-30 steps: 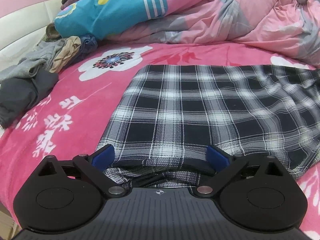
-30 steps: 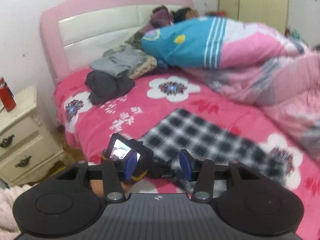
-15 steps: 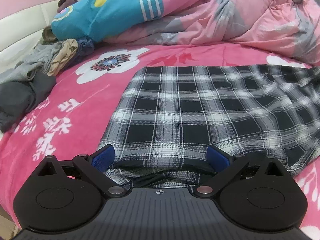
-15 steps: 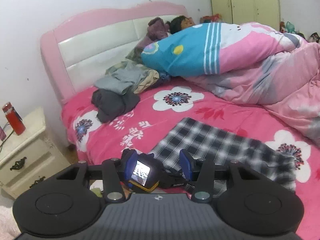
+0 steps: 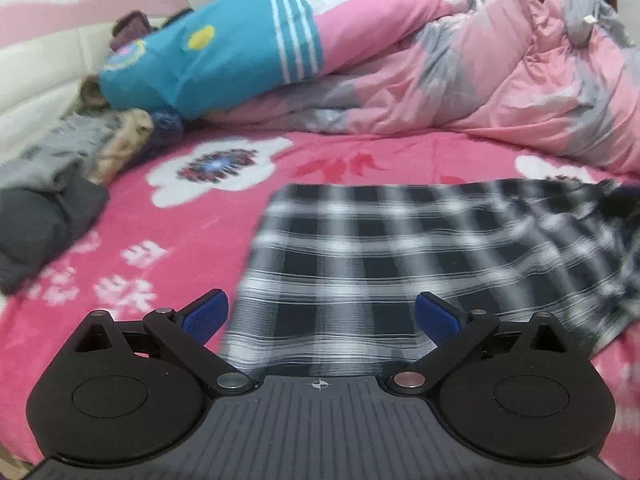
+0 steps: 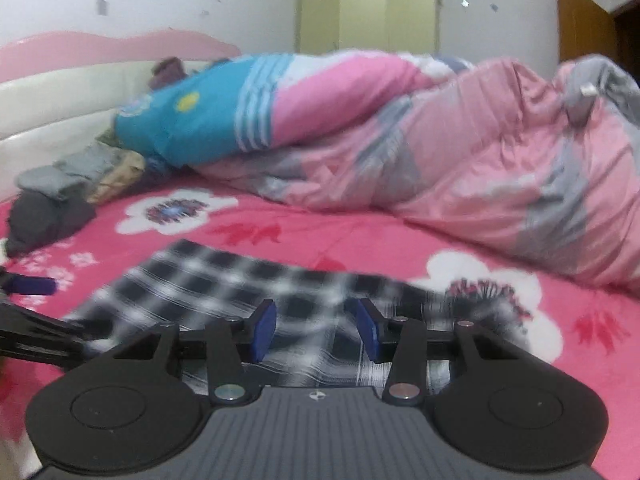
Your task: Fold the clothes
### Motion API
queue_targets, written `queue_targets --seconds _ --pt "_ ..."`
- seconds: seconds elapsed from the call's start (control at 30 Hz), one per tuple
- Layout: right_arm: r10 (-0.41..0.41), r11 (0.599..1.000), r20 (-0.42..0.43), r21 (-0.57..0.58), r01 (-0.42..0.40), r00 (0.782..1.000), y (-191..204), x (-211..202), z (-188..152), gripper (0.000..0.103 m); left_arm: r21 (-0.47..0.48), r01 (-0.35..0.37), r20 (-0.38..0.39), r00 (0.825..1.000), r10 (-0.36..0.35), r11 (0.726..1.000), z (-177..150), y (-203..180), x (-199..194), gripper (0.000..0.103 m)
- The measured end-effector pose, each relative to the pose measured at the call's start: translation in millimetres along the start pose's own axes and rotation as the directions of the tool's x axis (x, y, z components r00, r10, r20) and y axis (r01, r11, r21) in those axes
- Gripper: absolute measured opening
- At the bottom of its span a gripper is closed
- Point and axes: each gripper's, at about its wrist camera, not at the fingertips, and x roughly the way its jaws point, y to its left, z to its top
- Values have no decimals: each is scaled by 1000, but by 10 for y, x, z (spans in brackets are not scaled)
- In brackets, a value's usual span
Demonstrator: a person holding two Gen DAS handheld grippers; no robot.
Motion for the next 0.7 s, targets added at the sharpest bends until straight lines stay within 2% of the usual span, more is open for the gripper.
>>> queue_targets --seconds 0.03,0.13,0.2,0.27,0.5,0.6,0.7 --pt "-9 1000 -12 0 9 1000 -16 84 -80 45 -1 15 -13 1000 -15 1000 -25 -16 41 101" --pt "-35 999 -138 -45 29 990 -36 430 -409 45 27 37 -64 997 -35 999 -158 -90 169 101" --pt "-19 999 -131 -47 13 991 -71 452 -510 45 42 34 -79 996 -31 999 -264 -116 214 101" --pt "-18 999 -147 -38 12 989 -71 398 -402 45 40 36 -63 997 -34 999 -297 -103 185 102" --pt "-87 996 -118 24 90 989 -270 443 -373 45 -24 48 -56 997 -49 999 -244 -28 127 102" --pt "-95 995 -132 12 97 987 -324 552 -554 45 -34 37 -86 995 -40 999 -235 -35 175 102" --pt "-90 995 -130 36 96 987 -295 462 -445 45 -25 21 -101 995 -24 999 -238 -61 203 103"
